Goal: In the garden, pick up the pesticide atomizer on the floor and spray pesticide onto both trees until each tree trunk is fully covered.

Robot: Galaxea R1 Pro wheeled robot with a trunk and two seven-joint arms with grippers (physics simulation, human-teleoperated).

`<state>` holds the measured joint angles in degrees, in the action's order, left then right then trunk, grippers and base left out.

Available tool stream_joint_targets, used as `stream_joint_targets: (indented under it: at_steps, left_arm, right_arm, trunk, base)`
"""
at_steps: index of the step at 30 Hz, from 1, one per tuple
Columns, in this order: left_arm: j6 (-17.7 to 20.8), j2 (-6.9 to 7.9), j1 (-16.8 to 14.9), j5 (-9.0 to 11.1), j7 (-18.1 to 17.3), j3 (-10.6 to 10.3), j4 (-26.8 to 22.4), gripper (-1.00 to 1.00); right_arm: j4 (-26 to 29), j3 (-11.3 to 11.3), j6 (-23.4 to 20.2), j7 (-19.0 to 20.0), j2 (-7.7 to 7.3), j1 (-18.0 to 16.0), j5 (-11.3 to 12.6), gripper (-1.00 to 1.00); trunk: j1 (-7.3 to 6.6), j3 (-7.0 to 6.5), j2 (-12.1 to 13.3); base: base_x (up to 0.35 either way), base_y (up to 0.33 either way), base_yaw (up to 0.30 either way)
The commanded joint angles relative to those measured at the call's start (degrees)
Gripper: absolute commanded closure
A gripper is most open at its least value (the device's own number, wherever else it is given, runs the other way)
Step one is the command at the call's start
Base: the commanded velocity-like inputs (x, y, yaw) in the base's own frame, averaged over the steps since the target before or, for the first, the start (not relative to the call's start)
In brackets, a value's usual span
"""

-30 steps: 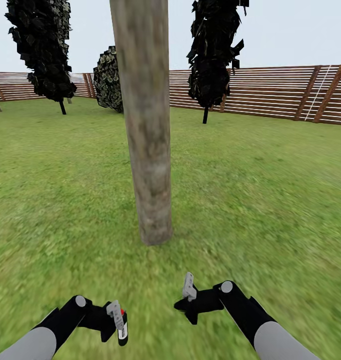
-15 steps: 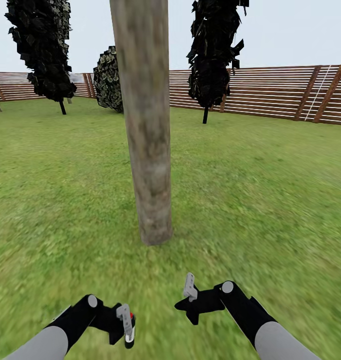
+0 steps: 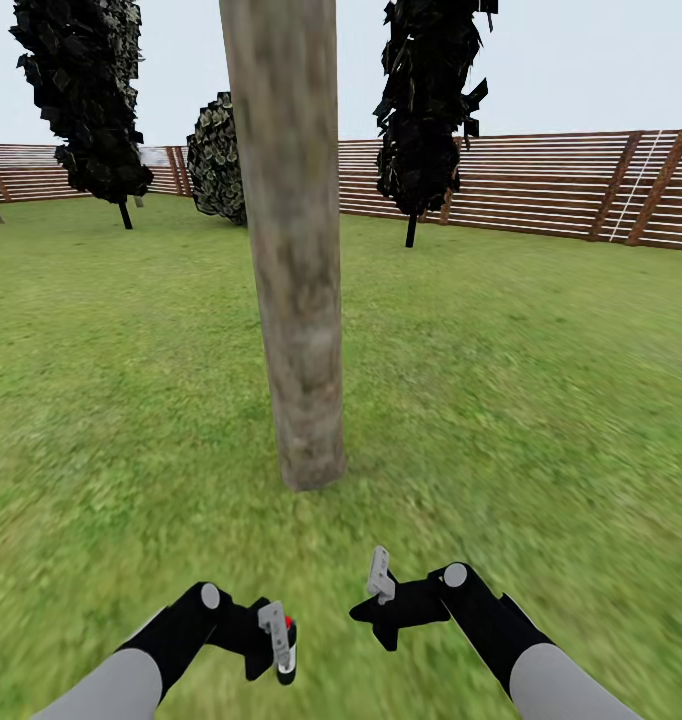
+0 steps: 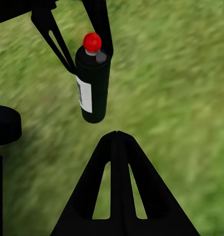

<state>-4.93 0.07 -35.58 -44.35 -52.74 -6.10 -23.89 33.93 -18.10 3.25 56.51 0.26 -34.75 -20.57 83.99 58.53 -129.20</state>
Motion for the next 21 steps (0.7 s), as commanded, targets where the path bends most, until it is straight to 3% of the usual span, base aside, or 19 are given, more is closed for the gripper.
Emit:
stream_joint_targets:
  at_steps: [1,5,7,10,12,21]
  left_arm:
    - [-0.03,-0.24,0.03,-0.03,0.01,-0.03,-0.20,1.00]
    - [-0.07,-1.39,0.03,-0.23,0.00,-0.09,-0.49,1.00]
    - [-0.08,-2.13,0.05,-1.34,0.05,-0.17,-0.52,1.00]
    - [-0.08,-2.74,0.08,-2.25,0.08,-1.57,-0.56,1.00]
    - [-0.08,-3.08,0.07,-2.38,0.09,-2.52,-0.62,1.00]
    - [-0.16,-4.94,0.02,-2.41,0.09,-2.86,-0.69,1.00]
  right_arm:
    - [0.00,0.00,0.00,0.00,0.00,0.00,0.00,1.00]
    - [0.00,0.00,0.00,0.00,0.00,0.02,0.00,1.00]
    - [0.00,0.00,0.00,0.00,0.00,0.03,0.00,1.00]
    - [0.00,0.00,0.00,0.00,0.00,0.02,0.00,1.00]
    - [0.00,0.00,0.00,0.00,0.00,0.03,0.00,1.00]
    - [0.00,0.00,0.00,0.00,0.00,0.00,-0.02,1.00]
  trunk:
    - [0.00,0.00,0.00]
    - [0.00,0.00,0.00]
    - [0.00,0.00,0.00]
    - [0.00,0.00,0.00]
    - [0.00,0.00,0.00]
    - [0.00,0.00,0.00]
  base:
    - [0.000,0.000,0.000]
    - [0.000,0.000,0.000]
    - [0.000,0.000,0.000]
    - [0.000,0.000,0.000]
    - [0.000,0.000,0.000]
    - [0.000,0.000,0.000]
